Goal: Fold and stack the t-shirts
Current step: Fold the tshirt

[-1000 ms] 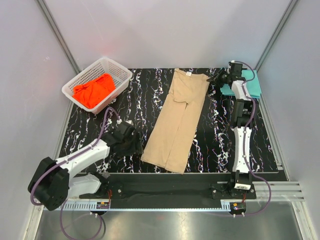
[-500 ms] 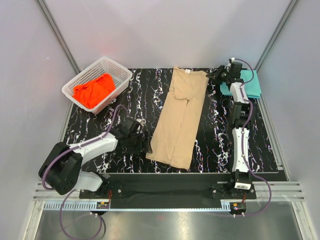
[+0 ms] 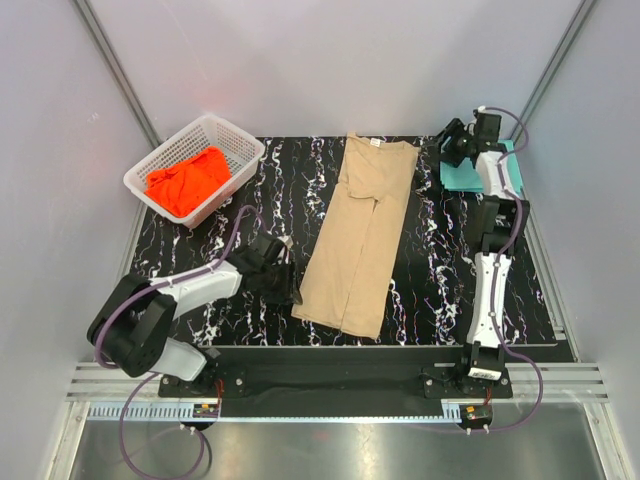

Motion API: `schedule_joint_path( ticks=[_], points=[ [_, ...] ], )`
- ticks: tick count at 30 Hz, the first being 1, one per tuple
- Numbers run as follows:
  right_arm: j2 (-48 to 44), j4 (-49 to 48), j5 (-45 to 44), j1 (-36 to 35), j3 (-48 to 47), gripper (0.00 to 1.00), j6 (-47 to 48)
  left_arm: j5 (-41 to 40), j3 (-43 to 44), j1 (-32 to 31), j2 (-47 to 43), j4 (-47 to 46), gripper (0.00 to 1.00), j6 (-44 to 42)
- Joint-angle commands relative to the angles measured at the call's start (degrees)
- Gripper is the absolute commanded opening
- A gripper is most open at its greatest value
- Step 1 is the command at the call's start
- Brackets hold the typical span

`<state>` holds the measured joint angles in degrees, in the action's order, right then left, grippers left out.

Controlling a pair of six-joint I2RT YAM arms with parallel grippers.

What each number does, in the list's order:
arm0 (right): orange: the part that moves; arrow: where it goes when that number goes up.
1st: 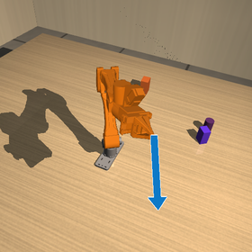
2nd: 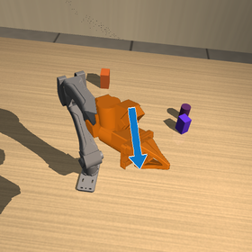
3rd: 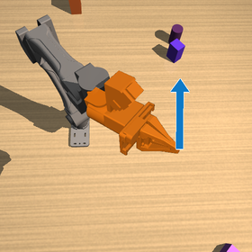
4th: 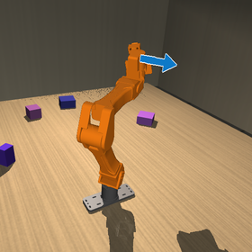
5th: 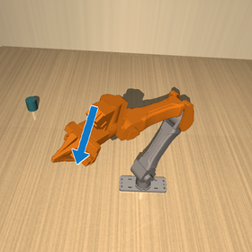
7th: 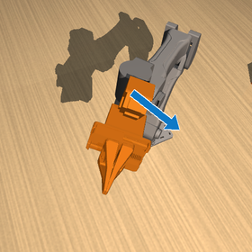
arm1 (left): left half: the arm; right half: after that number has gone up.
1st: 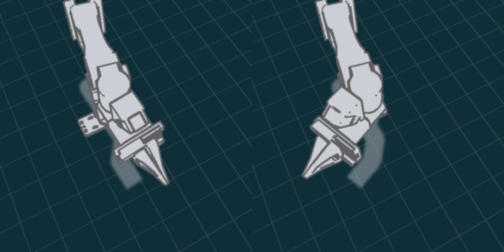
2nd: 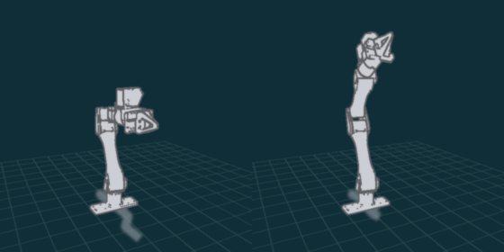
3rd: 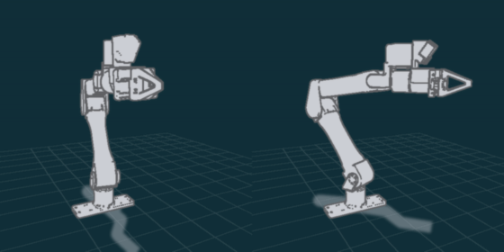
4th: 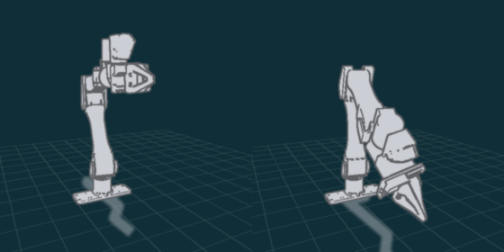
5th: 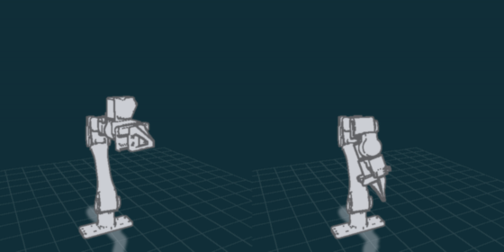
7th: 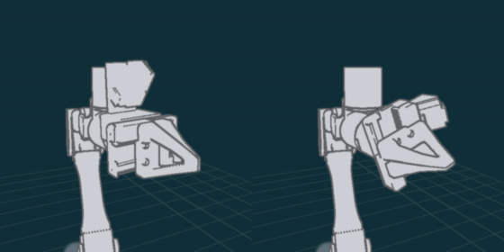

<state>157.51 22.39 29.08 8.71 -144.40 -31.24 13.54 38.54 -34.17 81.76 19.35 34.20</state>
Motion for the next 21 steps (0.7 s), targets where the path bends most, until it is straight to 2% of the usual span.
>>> schedule_joint_path(
  ticks=[1, 3, 5, 7, 9, 10, 11, 12, 13, 15, 16, 19, 20, 21],
  points=[
    [-13.33, 7.65, -3.76, 0.34, -0.46, 0.69, 3.56, 0.25, -3.47, -0.02, 0.34, -1.32, 0.41, -0.98],
    [-17.74, 11.35, -3.94, 0.08, 5.16, 0.69, 1.63, 0.96, -4.0, -0.02, -0.19, -1.86, 0.29, -0.62],
    [-25.04, 16.42, -4.55, -0.97, 12.71, 0.69, 1.88, 1.66, -4.53, -0.02, -0.54, -2.74, 0.11, -0.27],
    [-33.21, 20.65, -9.91, -4.04, 21.47, 0.69, 2.5, 2.02, -4.62, -0.02, -1.07, -2.92, 0.0, -0.01],
    [-41.61, 26.02, -14.55, -6.76, 28.35, 0.68, 2.95, 1.84, -4.71, -0.02, -1.6, -2.83, 0.0, 0.26],
    [-44.98, 27.17, -15.36, -8.34, 36.82, 0.68, 1.9, 1.75, -4.79, -0.02, -2.3, -2.66, 0.0, 0.61],
    [-48.49, 26.22, -16.07, -11.23, 42.13, 0.68, 1.19, 1.75, -4.97, -0.02, -2.74, -2.48, 0.0, 0.87],
    [-55.84, 24.82, -17.81, -12.65, 47.58, 0.67, 0.49, 1.93, -5.06, -0.02, -3.18, -2.13, 0.0, 1.13],
    [-59.39, 23.93, -19.4, -15.71, 57.46, 0.67, -1.87, 1.75, -5.23, -0.02, -4.4, -1.95, 0.0, 1.22],
    [-68.94, 21.39, -20.12, -18.02, 66.83, 0.68, -4.43, 1.58, -5.67, -0.02, -5.64, -1.52, 0.0, 1.75],
    [-71.62, 20.25, -19.77, -19.07, 74.71, 0.67, -7.57, 1.23, -5.76, -0.02, -6.34, -1.25, 0.04, 1.75],
    [-80.24, 21.02, -19.94, -24.86, 86.07, 0.67, -12.76, 0.96, -5.59, -0.02, -7.92, -0.37, 0.27, 2.01],
    [-82.0, 21.29, -20.2, -28.71, 88.39, 0.66, -14.44, 1.14, -5.59, -0.02, -8.54, -0.2, 0.32, 2.02],
    [-85.23, 21.29, -20.73, -30.58, 90.5, 0.66, -16.02, 0.96, -5.41, -0.02, -9.15, 0.15, 0.44, 1.49]
  ],
)
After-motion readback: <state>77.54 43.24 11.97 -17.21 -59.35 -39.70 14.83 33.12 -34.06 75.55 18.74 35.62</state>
